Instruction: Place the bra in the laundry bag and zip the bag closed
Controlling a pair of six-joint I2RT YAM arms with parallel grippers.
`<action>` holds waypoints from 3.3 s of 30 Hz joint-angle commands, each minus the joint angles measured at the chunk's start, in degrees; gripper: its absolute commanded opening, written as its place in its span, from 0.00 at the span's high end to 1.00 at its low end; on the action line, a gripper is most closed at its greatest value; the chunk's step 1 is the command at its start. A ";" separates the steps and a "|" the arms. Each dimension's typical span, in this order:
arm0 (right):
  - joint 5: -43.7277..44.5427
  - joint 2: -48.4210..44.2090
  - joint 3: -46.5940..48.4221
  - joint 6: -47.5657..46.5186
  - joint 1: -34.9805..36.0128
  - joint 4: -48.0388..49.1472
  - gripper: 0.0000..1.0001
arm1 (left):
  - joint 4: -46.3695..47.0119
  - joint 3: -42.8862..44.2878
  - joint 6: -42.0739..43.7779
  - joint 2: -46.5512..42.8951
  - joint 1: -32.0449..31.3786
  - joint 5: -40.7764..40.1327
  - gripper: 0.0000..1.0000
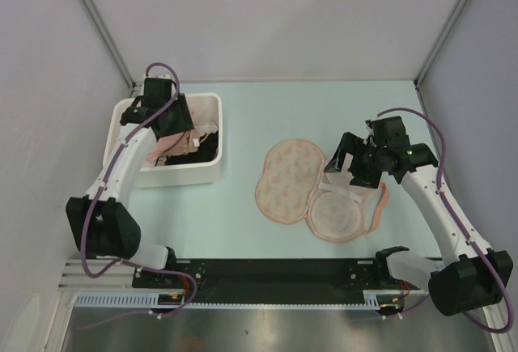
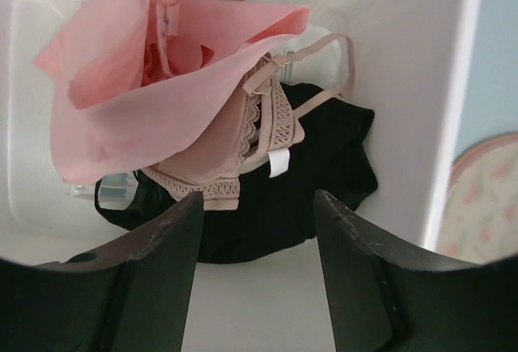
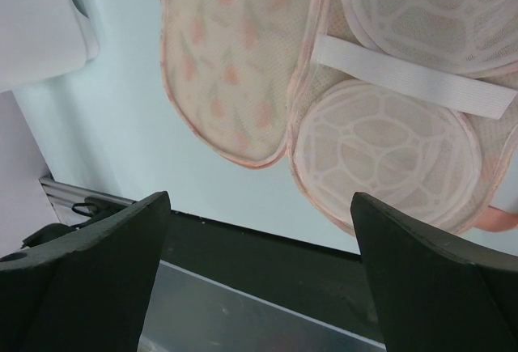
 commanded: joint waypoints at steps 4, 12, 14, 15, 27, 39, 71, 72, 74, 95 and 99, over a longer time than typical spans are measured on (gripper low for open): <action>-0.37 -0.59 -0.19 -1.63 0.30 0.35 0.00 | 2.49 3.22 3.43 12.70 2.02 2.82 0.36; -0.54 2.04 1.13 -2.42 0.03 1.23 0.00 | 0.64 6.91 3.95 21.06 2.11 -1.67 0.52; -0.72 2.66 1.48 -2.33 -0.05 1.40 0.00 | 0.56 7.00 3.95 20.28 2.11 -2.81 0.87; -0.81 2.83 1.65 -2.24 -0.14 1.58 0.00 | 0.30 7.52 3.95 19.40 2.19 -2.90 0.94; 7.67 9.60 1.83 0.65 2.84 2.56 0.00 | -9.99 25.01 0.62 -0.70 2.19 2.44 1.00; 22.74 26.38 0.77 9.61 21.38 10.18 0.00 | 6.86 14.40 -17.21 -18.74 1.41 29.94 1.00; 26.54 30.54 19.10 -0.93 15.51 1.94 0.00 | 11.72 -22.80 -6.60 -16.92 -39.35 22.87 0.84; 23.57 27.91 17.32 -0.49 15.16 1.85 0.00 | 11.98 -22.01 -6.16 -15.08 -43.73 20.93 0.77; 19.26 21.16 11.45 0.22 14.02 1.85 0.00 | 11.72 -21.57 -5.71 -9.63 -47.19 17.22 0.58; -4.67 -8.67 -24.79 11.37 20.95 16.50 0.30 | 18.48 -24.03 -6.50 -5.13 -52.38 30.13 0.30; -9.59 -6.84 -29.54 12.61 21.13 20.91 0.48 | 18.40 -24.99 -8.43 -4.33 -53.00 29.44 0.30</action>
